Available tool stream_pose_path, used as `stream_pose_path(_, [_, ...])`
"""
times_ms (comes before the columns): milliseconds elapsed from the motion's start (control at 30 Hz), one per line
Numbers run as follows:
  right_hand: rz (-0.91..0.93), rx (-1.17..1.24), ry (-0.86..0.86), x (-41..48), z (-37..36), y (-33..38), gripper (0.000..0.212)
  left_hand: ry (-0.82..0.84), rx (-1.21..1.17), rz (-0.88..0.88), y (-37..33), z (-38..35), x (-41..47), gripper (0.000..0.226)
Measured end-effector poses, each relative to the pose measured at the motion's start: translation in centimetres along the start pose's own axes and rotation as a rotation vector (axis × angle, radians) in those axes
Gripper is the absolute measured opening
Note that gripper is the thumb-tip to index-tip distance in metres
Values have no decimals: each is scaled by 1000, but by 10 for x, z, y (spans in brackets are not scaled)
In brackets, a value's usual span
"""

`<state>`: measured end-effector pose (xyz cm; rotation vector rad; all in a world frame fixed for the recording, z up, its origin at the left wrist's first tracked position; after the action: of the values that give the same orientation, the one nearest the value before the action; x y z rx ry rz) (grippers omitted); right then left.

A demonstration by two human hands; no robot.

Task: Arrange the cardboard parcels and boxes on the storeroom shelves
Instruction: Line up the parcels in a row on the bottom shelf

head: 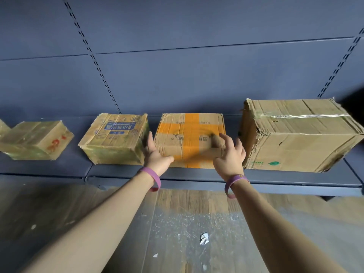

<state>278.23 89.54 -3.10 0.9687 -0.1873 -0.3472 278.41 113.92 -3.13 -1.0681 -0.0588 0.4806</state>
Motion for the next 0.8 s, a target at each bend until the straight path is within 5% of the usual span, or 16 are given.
stream_pose_path(300, [49, 198, 77, 7, -8, -12, 85, 65, -157, 182, 48, -18, 15, 79])
stream_pose_path(500, [113, 179, -77, 7, 17, 0, 70, -17, -185, -12, 23, -4, 16, 46])
stream_pose_path(800, [34, 204, -181, 1, 46, 12, 73, -105, -310, -150, -4, 27, -3, 37])
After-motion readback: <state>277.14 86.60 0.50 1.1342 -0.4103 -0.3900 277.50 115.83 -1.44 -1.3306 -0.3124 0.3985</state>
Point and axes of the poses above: each hand's wrist, its own x-axis towards the middle knuckle, its own z-axis out of the back of the hand, y = z × x, the point moved 10 cm from there along x, towards the middle knuckle, and after that the axes turned 11 degrees about -y, right-handed, at the moved point
